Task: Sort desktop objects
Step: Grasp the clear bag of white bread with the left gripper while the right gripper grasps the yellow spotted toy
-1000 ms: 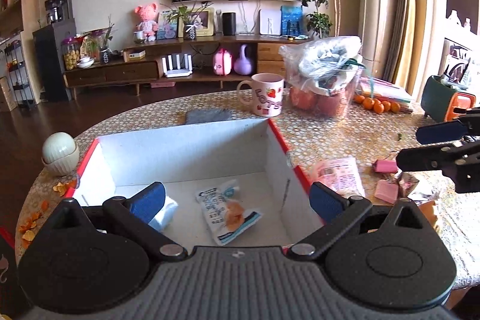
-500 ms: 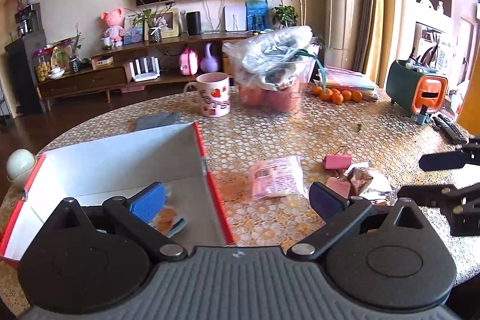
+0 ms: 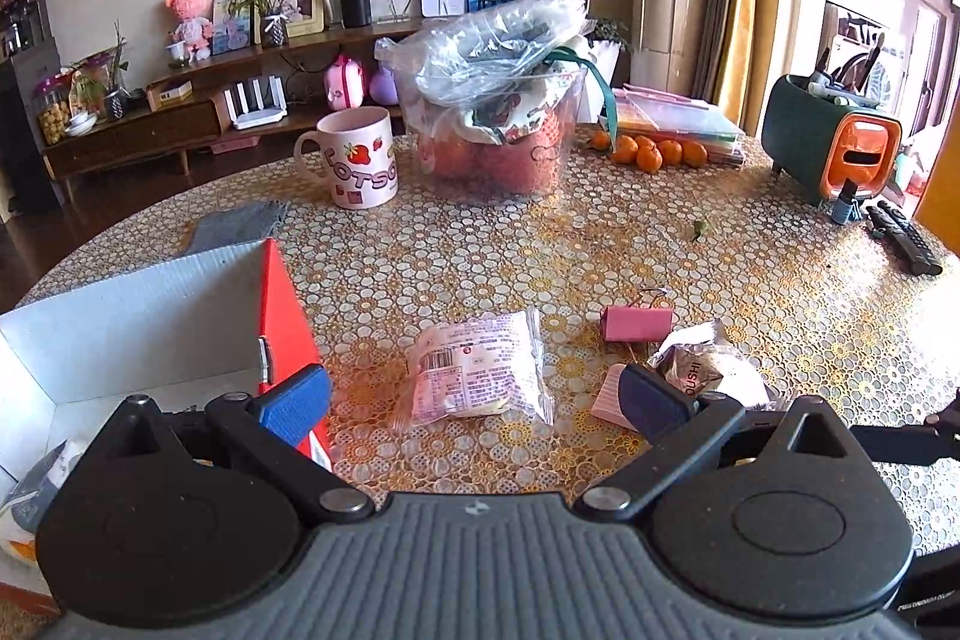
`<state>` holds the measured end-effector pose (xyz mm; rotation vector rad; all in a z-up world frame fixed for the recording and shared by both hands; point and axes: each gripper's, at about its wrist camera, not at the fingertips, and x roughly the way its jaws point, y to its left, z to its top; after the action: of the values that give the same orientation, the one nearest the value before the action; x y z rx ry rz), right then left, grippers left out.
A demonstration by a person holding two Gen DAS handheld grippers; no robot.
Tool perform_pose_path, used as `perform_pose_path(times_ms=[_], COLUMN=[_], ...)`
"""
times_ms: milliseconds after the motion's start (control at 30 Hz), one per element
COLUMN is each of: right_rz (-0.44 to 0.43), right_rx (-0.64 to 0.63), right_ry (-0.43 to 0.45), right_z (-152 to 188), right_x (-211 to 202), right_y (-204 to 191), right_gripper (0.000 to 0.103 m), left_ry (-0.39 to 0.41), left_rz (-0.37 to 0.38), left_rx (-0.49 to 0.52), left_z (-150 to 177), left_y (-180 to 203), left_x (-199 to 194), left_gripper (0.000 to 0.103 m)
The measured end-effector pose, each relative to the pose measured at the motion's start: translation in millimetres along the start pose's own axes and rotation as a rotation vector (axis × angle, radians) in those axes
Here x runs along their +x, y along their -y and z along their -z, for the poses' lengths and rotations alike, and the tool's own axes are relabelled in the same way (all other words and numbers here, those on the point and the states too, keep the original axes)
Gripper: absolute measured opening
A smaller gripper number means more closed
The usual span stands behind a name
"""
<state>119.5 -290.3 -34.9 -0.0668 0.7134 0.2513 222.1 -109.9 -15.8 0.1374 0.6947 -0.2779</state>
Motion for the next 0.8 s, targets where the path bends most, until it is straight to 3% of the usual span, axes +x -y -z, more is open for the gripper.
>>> perform_pose_path(times_ms=[800], right_rz=[-0.027], right_rx=[-0.102], right_ry=[-0.047], right_z=[10.5], right_x=[44.9], right_y=[-11.7], right_gripper=[0.057], left_ry=[-0.201], left_rz=[-0.102], left_rx=[-0.009], left_z=[-12.7], left_y=[4.1], left_x=[134.7], left_gripper=[0.103])
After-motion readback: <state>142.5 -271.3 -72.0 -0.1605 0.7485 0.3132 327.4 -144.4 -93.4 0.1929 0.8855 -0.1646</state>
